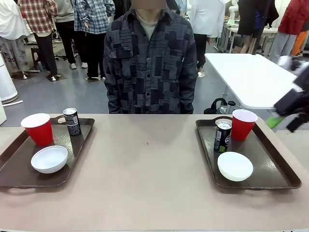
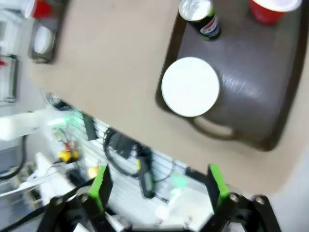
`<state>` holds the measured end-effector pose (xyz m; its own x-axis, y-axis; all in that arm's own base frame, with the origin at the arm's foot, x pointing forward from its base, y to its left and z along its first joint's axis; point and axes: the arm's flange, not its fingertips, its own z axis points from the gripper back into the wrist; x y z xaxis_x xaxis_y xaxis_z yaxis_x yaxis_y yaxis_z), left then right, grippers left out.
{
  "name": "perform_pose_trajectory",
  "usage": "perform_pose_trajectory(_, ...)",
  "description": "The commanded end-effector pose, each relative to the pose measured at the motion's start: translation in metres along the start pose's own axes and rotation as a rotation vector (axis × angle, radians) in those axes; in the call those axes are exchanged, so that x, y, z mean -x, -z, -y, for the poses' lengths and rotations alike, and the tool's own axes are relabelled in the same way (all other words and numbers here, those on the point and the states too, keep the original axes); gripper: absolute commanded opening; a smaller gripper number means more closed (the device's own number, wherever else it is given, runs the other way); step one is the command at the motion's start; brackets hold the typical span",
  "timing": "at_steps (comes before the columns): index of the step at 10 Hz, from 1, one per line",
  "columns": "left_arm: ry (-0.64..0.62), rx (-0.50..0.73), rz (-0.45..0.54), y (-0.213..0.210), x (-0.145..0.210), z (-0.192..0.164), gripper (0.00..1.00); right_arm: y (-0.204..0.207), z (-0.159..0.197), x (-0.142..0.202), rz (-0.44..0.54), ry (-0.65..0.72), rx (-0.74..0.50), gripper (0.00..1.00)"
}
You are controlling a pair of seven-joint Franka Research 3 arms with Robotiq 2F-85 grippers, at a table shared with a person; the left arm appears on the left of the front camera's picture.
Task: Prepare tableware on both trays.
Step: Pick up a Picnic Bowl from the table and place it on a Handle tray.
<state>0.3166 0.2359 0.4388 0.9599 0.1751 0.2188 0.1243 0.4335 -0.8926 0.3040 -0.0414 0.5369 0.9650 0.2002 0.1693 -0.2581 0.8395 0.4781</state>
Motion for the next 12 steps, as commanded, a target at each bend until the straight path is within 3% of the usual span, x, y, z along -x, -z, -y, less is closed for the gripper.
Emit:
perform_pose_trajectory(1,0.005,0.003,0.005,-0.002,0.001,0.003,1.00,-0.016,0.053,0.008,0.039,0.105,-0.192,1.00)
perform_pose_trajectory(2,0.005,0.003,0.005,-0.002,0.001,0.003,1.00,-0.025,0.088,0.023,0.065,0.116,-0.287,1.00)
perform_pose_trajectory(6,0.005,0.003,0.005,-0.002,0.001,0.003,1.00,-0.036,0.170,0.054,0.147,0.076,-0.456,1.00)
perform_pose_trajectory(12,0.005,0.003,0.005,-0.002,0.001,0.003,1.00,-0.056,0.235,0.109,0.303,0.124,-0.559,1.00)
